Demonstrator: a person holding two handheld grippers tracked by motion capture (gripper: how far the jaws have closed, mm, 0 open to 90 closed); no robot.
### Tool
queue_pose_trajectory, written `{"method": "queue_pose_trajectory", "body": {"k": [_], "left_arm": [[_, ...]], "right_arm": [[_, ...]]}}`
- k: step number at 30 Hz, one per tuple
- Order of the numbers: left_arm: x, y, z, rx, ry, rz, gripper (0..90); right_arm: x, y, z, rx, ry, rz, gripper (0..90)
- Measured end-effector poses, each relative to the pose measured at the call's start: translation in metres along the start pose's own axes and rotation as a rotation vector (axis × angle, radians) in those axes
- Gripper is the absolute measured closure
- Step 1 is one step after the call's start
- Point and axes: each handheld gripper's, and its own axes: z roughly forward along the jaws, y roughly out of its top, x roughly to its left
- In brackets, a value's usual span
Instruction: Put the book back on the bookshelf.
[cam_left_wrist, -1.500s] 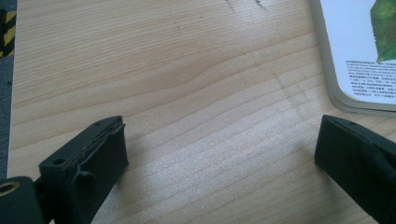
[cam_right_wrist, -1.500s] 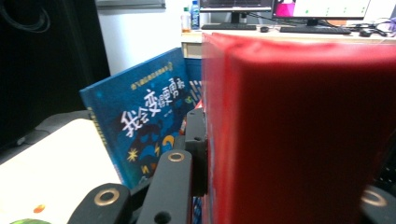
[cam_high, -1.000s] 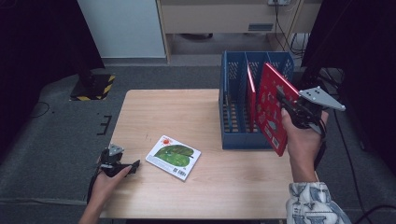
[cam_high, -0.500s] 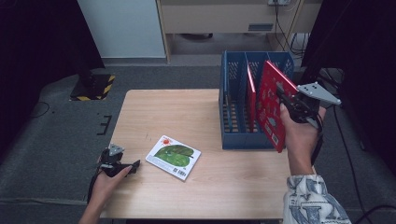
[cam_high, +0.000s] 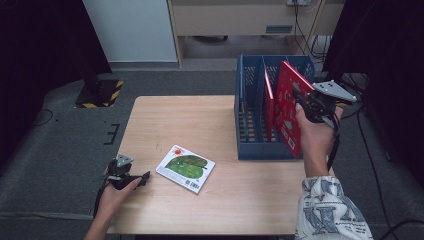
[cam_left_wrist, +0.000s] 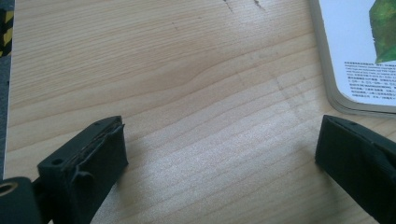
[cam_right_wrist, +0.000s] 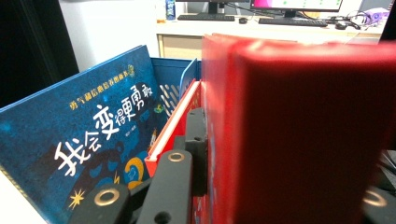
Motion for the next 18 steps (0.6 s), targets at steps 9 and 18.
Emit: {"method": "queue_pose_trajectory", "body": {"k": [9, 18], "left_arm": [[0.0000, 0.0002, 0.0002, 0.000, 0.000, 0.000, 0.8], [-0.0002, 0.0001, 0.0001, 0.000, 0.001, 0.000, 0.9]], "right_arm": [[0.0014, -0.0018, 0.0070, 0.004, 0.008, 0.007, 79.7], [0.0006, -0.0002, 0.0108, 0.010, 0.008, 0.009, 79.6]]}}
